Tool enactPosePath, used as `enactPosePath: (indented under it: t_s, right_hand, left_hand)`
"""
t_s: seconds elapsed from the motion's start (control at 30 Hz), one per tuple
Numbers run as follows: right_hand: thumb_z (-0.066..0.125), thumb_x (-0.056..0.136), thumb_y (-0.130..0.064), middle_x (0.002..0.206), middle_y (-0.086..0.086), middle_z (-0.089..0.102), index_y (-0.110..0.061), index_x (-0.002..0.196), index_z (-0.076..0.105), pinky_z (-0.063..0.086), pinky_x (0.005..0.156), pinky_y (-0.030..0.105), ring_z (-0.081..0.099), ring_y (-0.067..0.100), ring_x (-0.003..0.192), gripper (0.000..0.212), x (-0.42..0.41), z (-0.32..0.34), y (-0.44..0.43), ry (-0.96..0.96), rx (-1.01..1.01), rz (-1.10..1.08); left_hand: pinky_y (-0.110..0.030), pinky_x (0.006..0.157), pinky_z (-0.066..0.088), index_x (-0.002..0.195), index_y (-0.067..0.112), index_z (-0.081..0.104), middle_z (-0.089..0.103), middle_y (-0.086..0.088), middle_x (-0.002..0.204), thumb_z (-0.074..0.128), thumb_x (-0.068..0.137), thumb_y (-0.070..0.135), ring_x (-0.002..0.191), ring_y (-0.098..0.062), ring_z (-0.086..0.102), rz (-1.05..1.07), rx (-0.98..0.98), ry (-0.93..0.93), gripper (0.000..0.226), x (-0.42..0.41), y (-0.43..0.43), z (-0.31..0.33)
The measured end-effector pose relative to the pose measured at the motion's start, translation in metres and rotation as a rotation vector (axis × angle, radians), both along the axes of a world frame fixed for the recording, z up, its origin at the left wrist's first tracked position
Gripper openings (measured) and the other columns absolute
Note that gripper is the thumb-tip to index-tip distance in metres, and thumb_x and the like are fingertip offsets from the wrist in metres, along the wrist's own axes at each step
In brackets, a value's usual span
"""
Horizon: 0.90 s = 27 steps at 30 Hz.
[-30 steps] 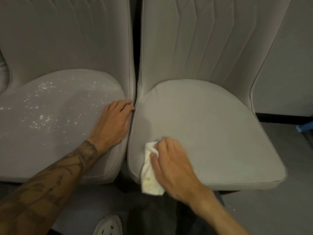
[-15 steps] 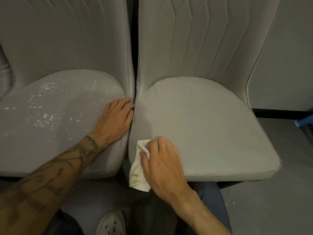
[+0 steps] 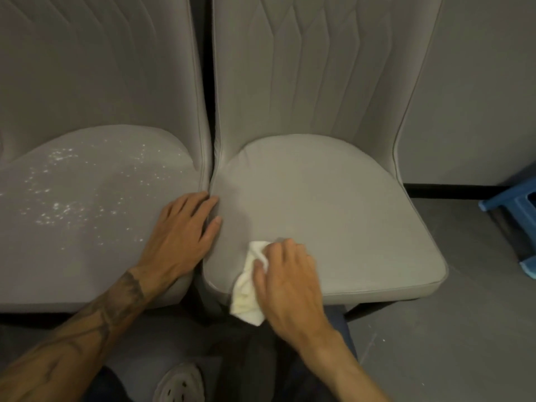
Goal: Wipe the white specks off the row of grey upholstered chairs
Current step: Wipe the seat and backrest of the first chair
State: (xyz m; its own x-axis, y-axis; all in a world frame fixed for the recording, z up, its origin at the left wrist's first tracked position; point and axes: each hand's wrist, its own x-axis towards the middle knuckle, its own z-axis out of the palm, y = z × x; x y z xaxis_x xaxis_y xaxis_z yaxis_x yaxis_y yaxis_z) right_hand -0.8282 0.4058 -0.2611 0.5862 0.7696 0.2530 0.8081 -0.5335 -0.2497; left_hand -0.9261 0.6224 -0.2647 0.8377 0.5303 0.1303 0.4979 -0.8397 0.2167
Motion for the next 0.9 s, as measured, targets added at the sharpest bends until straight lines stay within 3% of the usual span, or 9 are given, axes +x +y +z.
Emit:
enactPosePath:
  t_s: [0.17, 0.33, 0.47, 0.53, 0.63, 0.73, 0.9]
  right_hand:
    - [0.036, 0.101, -0.038, 0.096, 0.003, 0.048, -0.02, 0.096, 0.048, 0.039, 0.077, 0.041, 0.044, 0.024, 0.086, 0.022, 0.012, 0.004, -0.015, 0.004, -0.055, -0.207]
    - [0.033, 0.103, -0.04, 0.097, 0.001, 0.048, -0.02, 0.099, 0.051, 0.037, 0.076, 0.036, 0.041, 0.02, 0.087, 0.026, -0.029, 0.001, 0.027, 0.052, 0.001, 0.018]
    - [0.037, 0.101, -0.038, 0.097, 0.003, 0.049, -0.021, 0.097, 0.05, 0.038, 0.077, 0.041, 0.044, 0.025, 0.087, 0.022, 0.026, 0.001, -0.028, -0.024, -0.027, -0.033]
    - [0.028, 0.103, -0.039, 0.095, 0.003, 0.046, -0.019, 0.097, 0.049, 0.035, 0.074, 0.039, 0.042, 0.024, 0.084, 0.029, 0.063, 0.003, -0.065, -0.07, -0.101, -0.116]
    - [0.024, 0.101, -0.039, 0.09, 0.003, 0.044, -0.016, 0.093, 0.045, 0.033, 0.069, 0.038, 0.043, 0.025, 0.08, 0.033, 0.099, 0.007, -0.093, -0.006, -0.071, -0.254]
    - [0.022, 0.098, -0.039, 0.095, 0.012, 0.052, -0.012, 0.094, 0.05, 0.038, 0.074, 0.045, 0.047, 0.031, 0.086, 0.039, 0.087, 0.009, -0.058, 0.001, -0.11, -0.292]
    - [0.032, 0.101, -0.038, 0.111, 0.01, 0.052, -0.015, 0.107, 0.05, 0.036, 0.089, 0.043, 0.047, 0.031, 0.103, 0.03, 0.068, 0.004, 0.028, 0.034, -0.113, -0.044]
  left_hand:
    - [-0.046, 0.116, 0.035, 0.151, 0.016, 0.049, 0.05, -0.007, 0.153, 0.029, 0.105, 0.051, 0.139, -0.028, 0.045, 0.005, 0.009, 0.003, 0.061, 0.001, -0.002, -0.001]
    - [-0.046, 0.118, 0.033, 0.152, 0.015, 0.049, 0.049, -0.008, 0.154, 0.025, 0.103, 0.052, 0.142, -0.028, 0.044, 0.012, -0.02, 0.006, 0.065, 0.001, -0.004, 0.0]
    - [-0.045, 0.118, 0.033, 0.152, 0.018, 0.049, 0.049, -0.005, 0.153, 0.028, 0.106, 0.051, 0.141, -0.026, 0.044, 0.006, -0.009, -0.005, 0.061, 0.0, -0.004, 0.0]
    - [-0.044, 0.118, 0.033, 0.153, 0.018, 0.048, 0.049, -0.004, 0.154, 0.029, 0.106, 0.05, 0.141, -0.025, 0.043, 0.005, -0.014, -0.01, 0.06, 0.0, -0.004, 0.0]
    - [-0.043, 0.119, 0.032, 0.152, 0.018, 0.048, 0.049, -0.004, 0.153, 0.029, 0.106, 0.049, 0.141, -0.024, 0.043, 0.004, -0.013, -0.019, 0.059, 0.0, -0.005, 0.0]
    - [-0.042, 0.117, 0.033, 0.152, 0.018, 0.049, 0.05, -0.003, 0.152, 0.029, 0.106, 0.05, 0.14, -0.024, 0.044, 0.009, -0.01, -0.012, 0.059, 0.0, -0.005, -0.001]
    - [-0.041, 0.116, 0.033, 0.15, 0.02, 0.052, 0.052, -0.001, 0.151, 0.026, 0.105, 0.054, 0.139, -0.022, 0.045, 0.031, -0.007, -0.002, 0.062, 0.001, -0.005, 0.0]
